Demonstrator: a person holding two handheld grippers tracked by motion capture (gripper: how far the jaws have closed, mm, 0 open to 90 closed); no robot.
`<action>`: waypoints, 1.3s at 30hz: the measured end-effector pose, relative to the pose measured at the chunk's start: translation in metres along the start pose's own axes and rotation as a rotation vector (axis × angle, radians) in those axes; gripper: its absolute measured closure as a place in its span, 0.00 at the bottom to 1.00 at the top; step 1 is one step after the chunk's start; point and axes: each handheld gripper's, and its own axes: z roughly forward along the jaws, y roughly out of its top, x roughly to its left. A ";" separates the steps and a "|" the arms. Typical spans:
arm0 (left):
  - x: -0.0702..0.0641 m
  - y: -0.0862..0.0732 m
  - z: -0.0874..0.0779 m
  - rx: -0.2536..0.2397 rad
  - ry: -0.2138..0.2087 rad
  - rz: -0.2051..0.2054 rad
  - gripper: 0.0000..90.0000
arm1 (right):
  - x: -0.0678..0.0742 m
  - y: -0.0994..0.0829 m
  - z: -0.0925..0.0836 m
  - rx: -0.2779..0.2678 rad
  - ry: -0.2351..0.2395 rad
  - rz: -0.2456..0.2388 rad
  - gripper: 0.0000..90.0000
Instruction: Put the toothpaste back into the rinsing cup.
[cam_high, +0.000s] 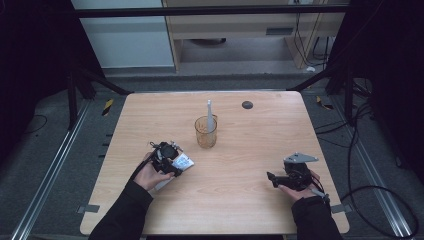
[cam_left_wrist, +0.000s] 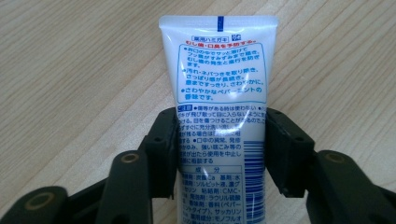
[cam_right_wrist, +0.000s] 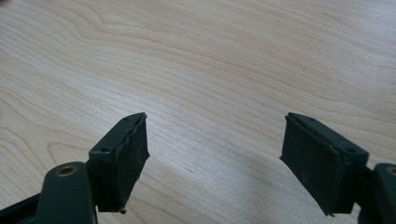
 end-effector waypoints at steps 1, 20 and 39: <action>0.000 0.000 -0.001 -0.003 0.000 -0.004 0.60 | 0.000 0.000 0.000 0.000 0.002 0.002 0.25; 0.006 -0.008 -0.023 -0.064 -0.030 -0.029 0.76 | 0.001 -0.001 0.000 0.002 0.002 0.000 0.25; 0.013 -0.016 -0.075 -0.353 0.042 -0.115 0.76 | -0.001 -0.001 -0.001 -0.001 -0.004 -0.002 0.25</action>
